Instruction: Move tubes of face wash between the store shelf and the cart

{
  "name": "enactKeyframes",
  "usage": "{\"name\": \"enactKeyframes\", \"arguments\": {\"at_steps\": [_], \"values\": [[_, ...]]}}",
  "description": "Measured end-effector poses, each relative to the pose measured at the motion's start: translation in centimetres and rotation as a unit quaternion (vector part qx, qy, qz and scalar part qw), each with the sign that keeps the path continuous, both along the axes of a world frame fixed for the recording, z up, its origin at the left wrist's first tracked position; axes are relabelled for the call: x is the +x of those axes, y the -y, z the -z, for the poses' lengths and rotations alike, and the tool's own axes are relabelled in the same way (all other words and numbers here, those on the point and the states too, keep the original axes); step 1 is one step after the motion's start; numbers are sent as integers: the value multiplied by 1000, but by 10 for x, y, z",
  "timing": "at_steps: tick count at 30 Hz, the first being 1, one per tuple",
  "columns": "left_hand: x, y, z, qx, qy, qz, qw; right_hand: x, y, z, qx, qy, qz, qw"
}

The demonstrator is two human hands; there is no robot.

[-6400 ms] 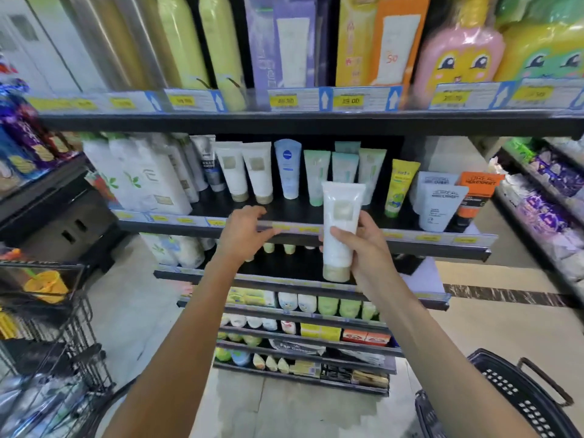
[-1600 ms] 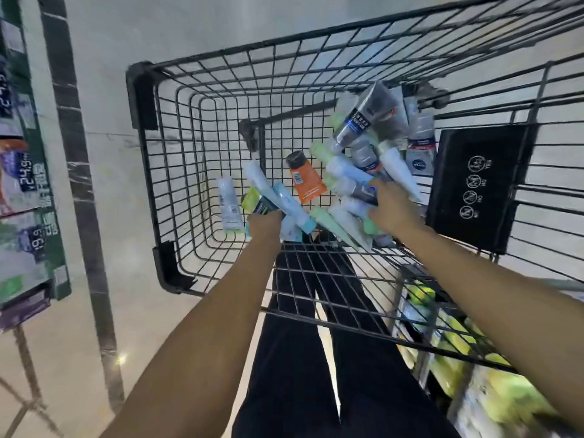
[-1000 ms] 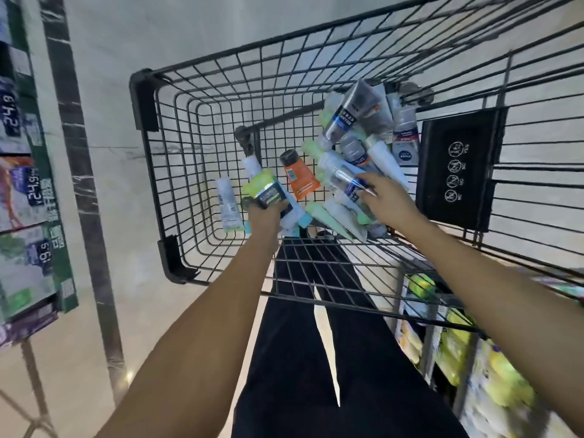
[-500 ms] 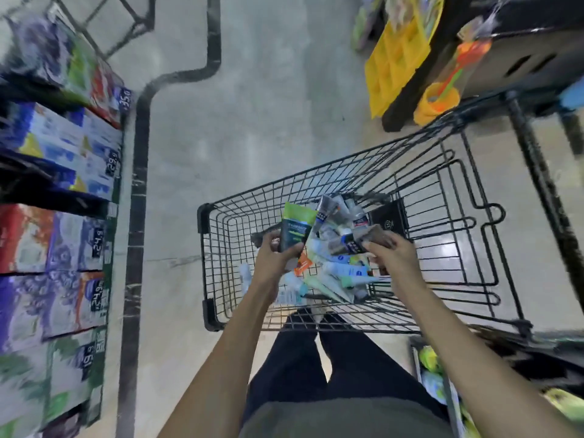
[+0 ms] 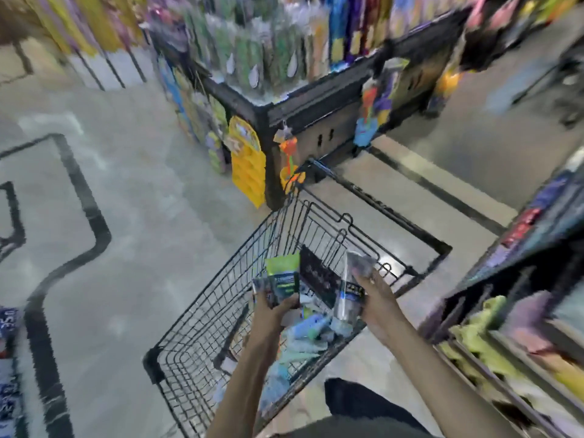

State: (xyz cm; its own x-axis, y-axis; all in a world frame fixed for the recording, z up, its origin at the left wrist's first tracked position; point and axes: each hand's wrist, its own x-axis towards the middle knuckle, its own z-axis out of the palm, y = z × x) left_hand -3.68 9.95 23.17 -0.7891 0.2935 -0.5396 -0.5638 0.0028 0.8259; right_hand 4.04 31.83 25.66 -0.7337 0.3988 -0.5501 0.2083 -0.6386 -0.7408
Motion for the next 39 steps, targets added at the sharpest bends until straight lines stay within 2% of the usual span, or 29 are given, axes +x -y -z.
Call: {"name": "enactKeyframes", "arguments": {"at_steps": [7, 9, 17, 23, 28, 32, 39], "values": [[81, -43, -1, 7, 5, 199, 980, 154, -1, 6, 8, 52, 203, 978], [116, -59, -2, 13, 23, 238, 971, 206, 1, 4, 12, 43, 245, 969], [265, -132, -14, 8, 8, 435, 901, 397, 25, -2, 25, 47, 400, 915], [411, -185, -25, 0, -12, 541, 841, 551, 39, 1, 20, 84, 518, 851], [544, -213, -29, 12, 17, 589, 808, 670, 42, 1, 20, 90, 557, 825], [613, -229, -24, 18, 29, 618, 785, 741, 35, 7, 27, 97, 573, 813], [667, -271, -15, -1, 35, 591, 806, 815, -24, 13, 13, 88, 568, 819]]}}
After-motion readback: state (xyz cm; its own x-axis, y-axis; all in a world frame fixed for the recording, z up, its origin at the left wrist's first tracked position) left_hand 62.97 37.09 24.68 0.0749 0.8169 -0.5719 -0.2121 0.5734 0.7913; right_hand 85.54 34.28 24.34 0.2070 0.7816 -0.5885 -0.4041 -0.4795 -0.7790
